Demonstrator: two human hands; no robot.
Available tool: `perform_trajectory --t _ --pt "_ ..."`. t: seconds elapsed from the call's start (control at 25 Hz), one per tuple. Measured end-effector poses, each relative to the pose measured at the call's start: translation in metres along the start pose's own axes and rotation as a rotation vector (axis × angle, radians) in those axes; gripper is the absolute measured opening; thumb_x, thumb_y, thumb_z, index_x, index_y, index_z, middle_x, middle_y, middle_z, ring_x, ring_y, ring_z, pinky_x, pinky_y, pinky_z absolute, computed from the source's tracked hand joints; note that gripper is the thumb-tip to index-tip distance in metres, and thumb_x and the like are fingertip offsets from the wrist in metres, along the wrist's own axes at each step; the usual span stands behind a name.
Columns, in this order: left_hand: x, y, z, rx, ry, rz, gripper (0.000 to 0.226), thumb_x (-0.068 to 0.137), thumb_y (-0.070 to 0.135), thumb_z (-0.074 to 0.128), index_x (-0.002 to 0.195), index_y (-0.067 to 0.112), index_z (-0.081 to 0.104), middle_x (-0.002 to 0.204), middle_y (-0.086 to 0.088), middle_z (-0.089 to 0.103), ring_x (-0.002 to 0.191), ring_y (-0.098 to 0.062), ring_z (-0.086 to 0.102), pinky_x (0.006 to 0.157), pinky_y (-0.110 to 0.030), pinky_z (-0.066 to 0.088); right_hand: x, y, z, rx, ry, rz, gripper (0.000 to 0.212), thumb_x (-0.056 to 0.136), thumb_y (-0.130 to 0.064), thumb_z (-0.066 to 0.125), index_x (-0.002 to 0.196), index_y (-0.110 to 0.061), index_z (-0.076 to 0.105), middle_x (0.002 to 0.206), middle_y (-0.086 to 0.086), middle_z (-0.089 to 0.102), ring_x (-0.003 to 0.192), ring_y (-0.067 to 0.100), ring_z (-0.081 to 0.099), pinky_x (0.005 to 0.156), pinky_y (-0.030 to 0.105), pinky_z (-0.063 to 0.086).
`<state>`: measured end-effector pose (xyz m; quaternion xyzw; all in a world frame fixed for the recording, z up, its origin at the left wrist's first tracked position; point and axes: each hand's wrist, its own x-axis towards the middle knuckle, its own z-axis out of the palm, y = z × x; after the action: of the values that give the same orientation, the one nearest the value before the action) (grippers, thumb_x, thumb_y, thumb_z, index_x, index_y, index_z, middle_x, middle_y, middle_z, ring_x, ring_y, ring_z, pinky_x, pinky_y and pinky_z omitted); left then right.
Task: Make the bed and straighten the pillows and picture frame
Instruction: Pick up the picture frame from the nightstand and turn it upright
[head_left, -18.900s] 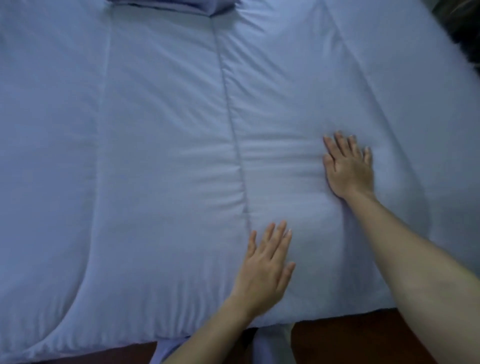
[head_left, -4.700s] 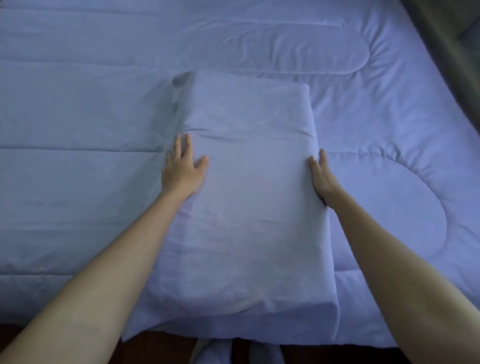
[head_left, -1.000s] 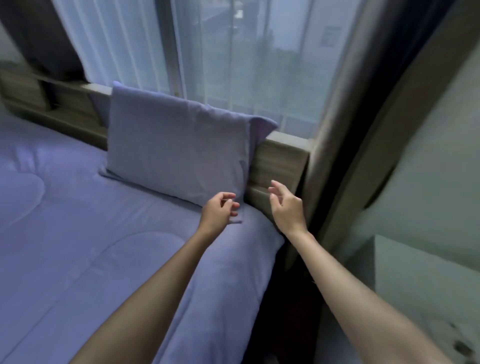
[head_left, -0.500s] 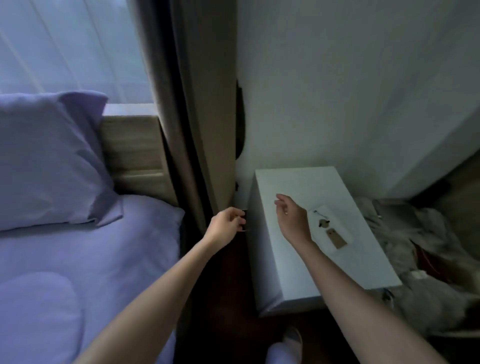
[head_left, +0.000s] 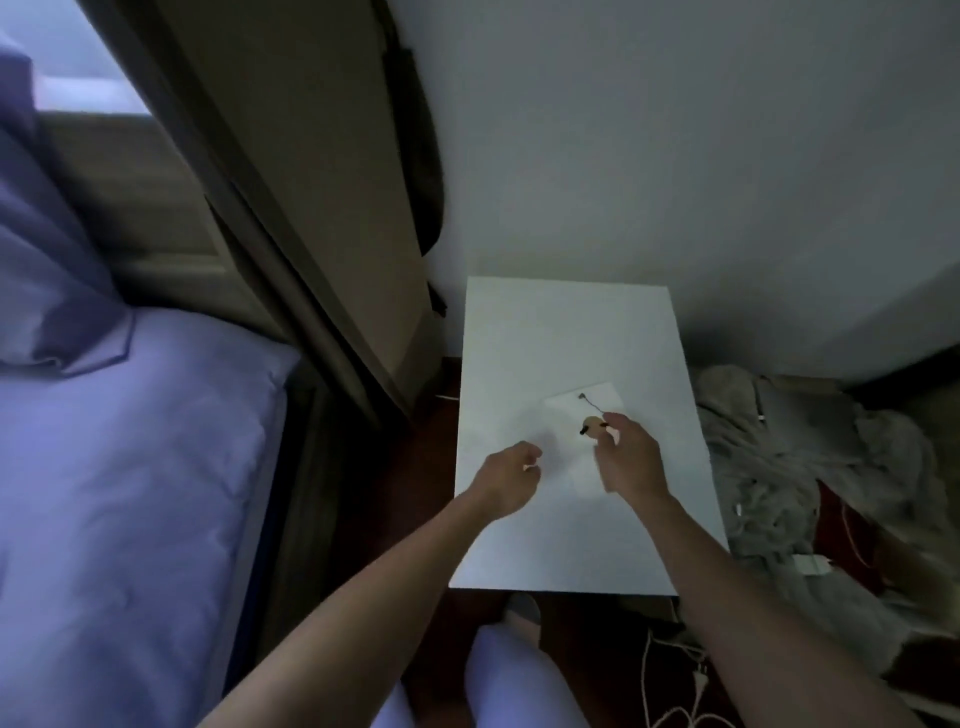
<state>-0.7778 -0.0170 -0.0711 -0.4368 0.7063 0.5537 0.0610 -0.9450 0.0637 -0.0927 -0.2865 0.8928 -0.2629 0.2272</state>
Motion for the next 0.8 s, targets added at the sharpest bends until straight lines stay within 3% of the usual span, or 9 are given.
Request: perform_trajectory --t 0.16,0.28,0.52,0.68,0.8 --pt "0.031 0.012 0.046 -0.077 0.042 -0.102 0.046 0.097 0.021 0.043 0.142 0.011 0.037 0.146 -0.01 0.045 0.131 -0.029 0.045 0.105 -0.036 0.039 0.038 0.036 -0.003 -0.2 -0.119 0.05 0.048 0.095 -0.02 0.048 0.141 -0.008 0.04 0.149 0.015 0.037 0.135 0.033 0.035 0.109 0.047 0.034" --pt "0.047 0.021 0.068 -0.065 0.092 -0.104 0.047 0.095 0.021 0.046 0.14 0.01 0.036 0.141 -0.013 0.048 0.126 -0.031 0.047 0.103 -0.038 0.039 0.048 0.051 -0.002 -0.191 -0.184 0.114 0.053 0.095 -0.021 0.046 0.144 -0.007 0.032 0.146 0.019 0.037 0.132 0.037 0.038 0.106 0.047 0.036" --pt "0.066 0.033 0.089 -0.232 0.169 -0.181 0.046 0.087 0.016 0.055 0.13 0.009 0.041 0.124 -0.013 0.054 0.111 -0.032 0.056 0.088 -0.041 0.053 0.052 0.059 0.004 -0.166 -0.152 0.129 0.042 0.092 -0.02 0.046 0.13 -0.001 0.045 0.126 0.023 0.05 0.113 0.038 0.05 0.089 0.043 0.046" --pt "0.073 0.028 0.08 -0.65 0.16 -0.342 0.033 0.085 0.014 0.063 0.116 0.018 0.053 0.114 -0.009 0.062 0.105 -0.026 0.06 0.077 -0.026 0.045 0.057 0.064 -0.002 -0.059 -0.163 0.161 0.028 0.086 -0.019 0.054 0.11 -0.003 0.056 0.106 0.017 0.061 0.097 0.034 0.059 0.071 0.031 0.04" --pt "0.073 0.022 0.071 -0.752 0.071 -0.355 0.019 0.086 0.012 0.065 0.101 0.023 0.058 0.098 0.002 0.065 0.088 -0.013 0.062 0.066 -0.019 0.047 0.053 0.059 -0.004 0.109 -0.114 0.168 0.023 0.083 -0.013 0.059 0.101 0.002 0.06 0.095 0.02 0.064 0.092 0.037 0.061 0.069 0.035 0.045"
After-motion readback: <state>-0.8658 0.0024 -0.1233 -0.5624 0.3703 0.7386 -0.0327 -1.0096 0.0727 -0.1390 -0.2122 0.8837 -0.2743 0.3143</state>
